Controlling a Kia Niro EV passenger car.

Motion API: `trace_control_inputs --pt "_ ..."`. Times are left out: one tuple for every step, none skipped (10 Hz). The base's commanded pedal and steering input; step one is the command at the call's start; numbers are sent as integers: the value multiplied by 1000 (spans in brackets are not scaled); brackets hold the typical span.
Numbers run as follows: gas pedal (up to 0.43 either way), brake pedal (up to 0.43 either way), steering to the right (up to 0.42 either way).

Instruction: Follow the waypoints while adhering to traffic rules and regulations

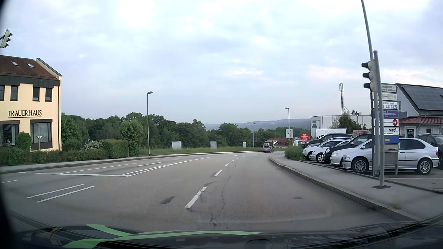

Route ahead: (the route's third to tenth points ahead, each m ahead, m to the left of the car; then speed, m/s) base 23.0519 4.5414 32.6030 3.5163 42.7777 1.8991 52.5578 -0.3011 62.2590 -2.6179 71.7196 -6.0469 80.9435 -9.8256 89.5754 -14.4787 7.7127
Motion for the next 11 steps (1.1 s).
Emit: trace_control_inputs --pt "138 0 15" --pt "138 0 15" --pt "130 0 14" --pt "130 0 14" --pt "110 0 12" --pt "59 0 10" --pt "47 0 11" --pt "28 0 15" --pt "28 0 17" --pt "28 0 17" --pt "39 0 14"
